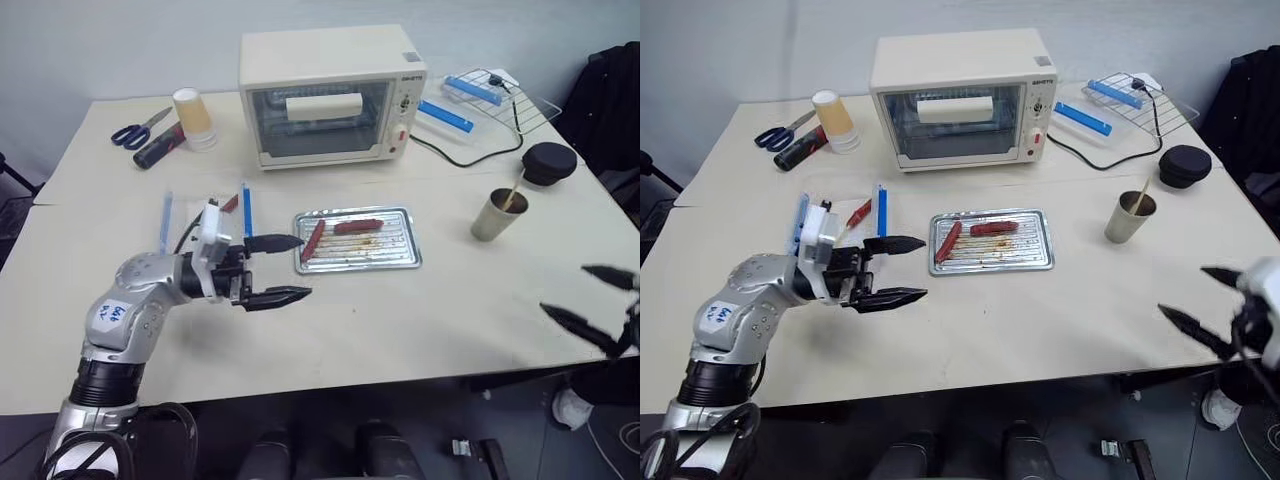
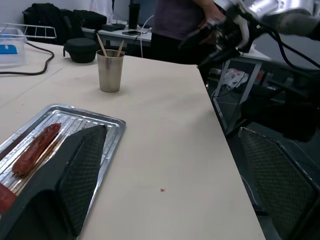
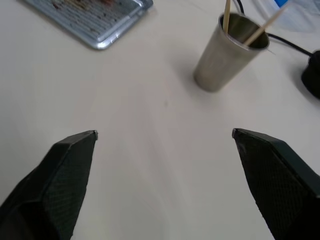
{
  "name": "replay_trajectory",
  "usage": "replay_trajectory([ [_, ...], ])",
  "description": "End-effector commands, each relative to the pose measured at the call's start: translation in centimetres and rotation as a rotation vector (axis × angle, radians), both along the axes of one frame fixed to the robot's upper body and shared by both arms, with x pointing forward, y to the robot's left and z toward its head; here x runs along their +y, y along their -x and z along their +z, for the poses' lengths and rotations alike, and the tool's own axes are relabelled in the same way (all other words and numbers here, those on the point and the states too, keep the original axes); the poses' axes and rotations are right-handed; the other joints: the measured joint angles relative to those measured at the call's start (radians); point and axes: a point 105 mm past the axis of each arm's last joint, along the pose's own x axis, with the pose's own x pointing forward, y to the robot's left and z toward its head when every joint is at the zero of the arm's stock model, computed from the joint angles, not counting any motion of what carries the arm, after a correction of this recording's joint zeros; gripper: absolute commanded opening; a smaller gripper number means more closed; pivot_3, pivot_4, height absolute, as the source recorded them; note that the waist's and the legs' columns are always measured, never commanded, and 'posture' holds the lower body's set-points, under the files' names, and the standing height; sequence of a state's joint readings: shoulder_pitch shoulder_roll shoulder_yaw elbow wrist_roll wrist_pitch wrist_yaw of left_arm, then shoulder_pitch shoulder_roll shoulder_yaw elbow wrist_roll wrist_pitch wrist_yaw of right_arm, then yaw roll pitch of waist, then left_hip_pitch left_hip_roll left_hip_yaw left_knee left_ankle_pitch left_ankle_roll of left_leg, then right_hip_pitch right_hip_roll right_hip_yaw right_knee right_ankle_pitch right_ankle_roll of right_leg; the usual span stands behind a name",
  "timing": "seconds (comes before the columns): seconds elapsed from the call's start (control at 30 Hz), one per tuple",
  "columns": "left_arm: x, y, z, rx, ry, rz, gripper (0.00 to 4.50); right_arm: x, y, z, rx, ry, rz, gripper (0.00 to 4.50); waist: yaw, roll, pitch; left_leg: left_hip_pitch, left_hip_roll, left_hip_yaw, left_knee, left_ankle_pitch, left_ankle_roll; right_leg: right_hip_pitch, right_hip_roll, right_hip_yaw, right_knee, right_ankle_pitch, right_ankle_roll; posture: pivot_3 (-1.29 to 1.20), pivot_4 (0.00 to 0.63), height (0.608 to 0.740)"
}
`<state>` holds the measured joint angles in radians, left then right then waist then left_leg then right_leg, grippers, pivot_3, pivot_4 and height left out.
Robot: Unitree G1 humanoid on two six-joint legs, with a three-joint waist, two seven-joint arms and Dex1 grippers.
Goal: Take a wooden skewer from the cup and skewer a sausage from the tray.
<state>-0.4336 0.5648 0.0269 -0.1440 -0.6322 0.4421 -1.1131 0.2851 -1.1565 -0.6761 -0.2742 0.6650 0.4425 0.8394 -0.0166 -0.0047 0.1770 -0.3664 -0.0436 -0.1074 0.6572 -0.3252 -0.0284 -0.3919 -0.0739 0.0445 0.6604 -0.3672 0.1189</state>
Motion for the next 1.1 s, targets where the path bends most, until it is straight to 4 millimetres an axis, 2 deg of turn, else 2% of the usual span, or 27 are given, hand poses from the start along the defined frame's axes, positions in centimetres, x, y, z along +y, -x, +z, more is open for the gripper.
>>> replay_trajectory([
  [0.03, -0.5, 0.2, 0.5, -0.044, 0.000, -0.016, 4.48, 1.3, -2.0, 3.5, 0.081, 0.031, 0.008, 4.50, 0.005, 0.001, 0.001, -0.001, 0.000, -0.001, 0.000, 0.000, 0.000, 0.000, 0.000, -0.001, 0.000, 0.000, 0.000, 0.00, 0.150, 0.740],
  [0.13, -1.2, 0.2, 0.3, -0.048, -0.002, -0.030, 4.48, 1.5, -4.1, 4.0, 0.147, 0.107, 0.000, 4.50, 0.016, 0.000, 0.000, -0.003, 0.005, -0.004, 0.003, -0.002, -0.002, -0.001, 0.000, -0.004, -0.001, 0.000, -0.001, 0.00, 0.150, 0.740],
  [0.33, -1.9, 0.5, 0.1, -0.061, 0.006, -0.019, 4.48, 1.2, -8.3, 3.8, 0.215, 0.239, 0.011, 4.50, 0.014, -0.001, 0.002, -0.009, 0.000, -0.003, 0.006, -0.004, 0.001, -0.002, -0.005, -0.007, -0.006, 0.001, 0.001, 0.00, 0.150, 0.740],
  [0.5, -1.8, 0.8, 0.0, -0.058, 0.007, 0.009, 4.48, 1.2, -10.9, 3.7, 0.253, 0.321, 0.019, 4.50, 0.013, -0.001, 0.002, -0.010, 0.001, -0.001, 0.005, -0.004, 0.001, -0.007, -0.006, -0.008, -0.005, 0.002, 0.002, 0.00, 0.150, 0.740],
  [0.67, -1.7, 1.1, -0.2, -0.054, 0.009, 0.036, 4.48, 1.2, -12.6, 3.9, 0.259, 0.382, 0.037, 4.50, 0.013, -0.001, 0.002, -0.010, 0.001, 0.001, 0.005, -0.004, 0.001, -0.008, -0.006, -0.006, -0.003, 0.002, 0.002, 0.00, 0.150, 0.740],
  [0.77, -1.6, 1.4, -0.3, -0.050, 0.009, 0.041, 4.50, 1.7, -13.0, 4.2, 0.263, 0.382, 0.062, 3.98, 0.014, -0.001, 0.002, -0.010, 0.001, 0.001, 0.006, -0.004, 0.001, -0.008, -0.006, -0.006, -0.003, 0.002, 0.002, 0.00, 0.150, 0.740],
  [1.1, -1.4, 1.6, -0.3, -0.044, 0.009, 0.058, 4.50, 1.6, -13.3, 4.1, 0.271, 0.390, 0.078, 0.60, 0.015, -0.001, 0.002, -0.010, 0.001, 0.001, 0.006, -0.004, 0.001, -0.008, -0.006, -0.006, -0.002, 0.002, 0.002, 0.00, 0.150, 0.740],
])
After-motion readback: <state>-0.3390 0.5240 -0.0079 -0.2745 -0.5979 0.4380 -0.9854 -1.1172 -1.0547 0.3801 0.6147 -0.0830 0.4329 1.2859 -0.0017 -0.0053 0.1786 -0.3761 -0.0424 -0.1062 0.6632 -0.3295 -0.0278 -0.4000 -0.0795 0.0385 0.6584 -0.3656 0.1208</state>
